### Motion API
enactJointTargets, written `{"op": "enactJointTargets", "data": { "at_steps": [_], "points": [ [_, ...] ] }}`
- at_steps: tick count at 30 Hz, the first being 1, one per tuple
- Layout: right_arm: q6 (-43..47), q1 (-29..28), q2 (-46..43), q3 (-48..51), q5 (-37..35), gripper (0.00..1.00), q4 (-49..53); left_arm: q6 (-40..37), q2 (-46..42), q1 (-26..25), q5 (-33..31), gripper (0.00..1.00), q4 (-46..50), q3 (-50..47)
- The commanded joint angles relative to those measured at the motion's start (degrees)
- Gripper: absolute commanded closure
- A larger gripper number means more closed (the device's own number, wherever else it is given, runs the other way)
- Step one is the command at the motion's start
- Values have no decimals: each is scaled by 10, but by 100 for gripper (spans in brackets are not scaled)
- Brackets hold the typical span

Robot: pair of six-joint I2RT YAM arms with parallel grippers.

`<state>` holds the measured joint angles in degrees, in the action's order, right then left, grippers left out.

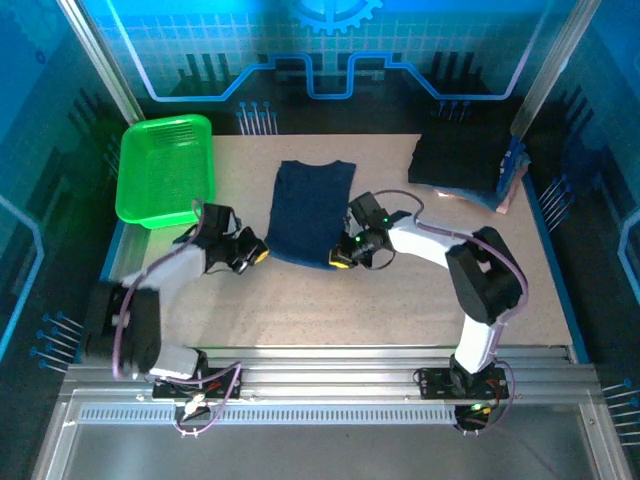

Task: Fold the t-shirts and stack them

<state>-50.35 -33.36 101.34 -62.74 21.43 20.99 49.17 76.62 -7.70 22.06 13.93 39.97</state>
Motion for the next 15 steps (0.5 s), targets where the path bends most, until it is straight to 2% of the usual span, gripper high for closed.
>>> {"op": "enactJointTargets", "data": {
  "at_steps": [1, 4, 9, 12, 15],
  "points": [
    [-21, -40, -69, 54, -15, 100, 39, -4, -95, -30, -26, 100, 96, -51],
    [-52, -75, -126, 111, -37, 100, 42, 37, -200, -47, -33, 100, 132, -105],
    [-102, -116, -213, 172, -50, 100, 53, 79, -361, -73, -36, 100, 250, -106],
    [-115, -134, -252, 167, -59, 100, 84, 95, -396, -97, -34, 100, 279, -89],
    [-111, -125, -279, 150, -66, 100, 117, 96, -395, -101, -37, 100, 289, -61]
  ]
}}
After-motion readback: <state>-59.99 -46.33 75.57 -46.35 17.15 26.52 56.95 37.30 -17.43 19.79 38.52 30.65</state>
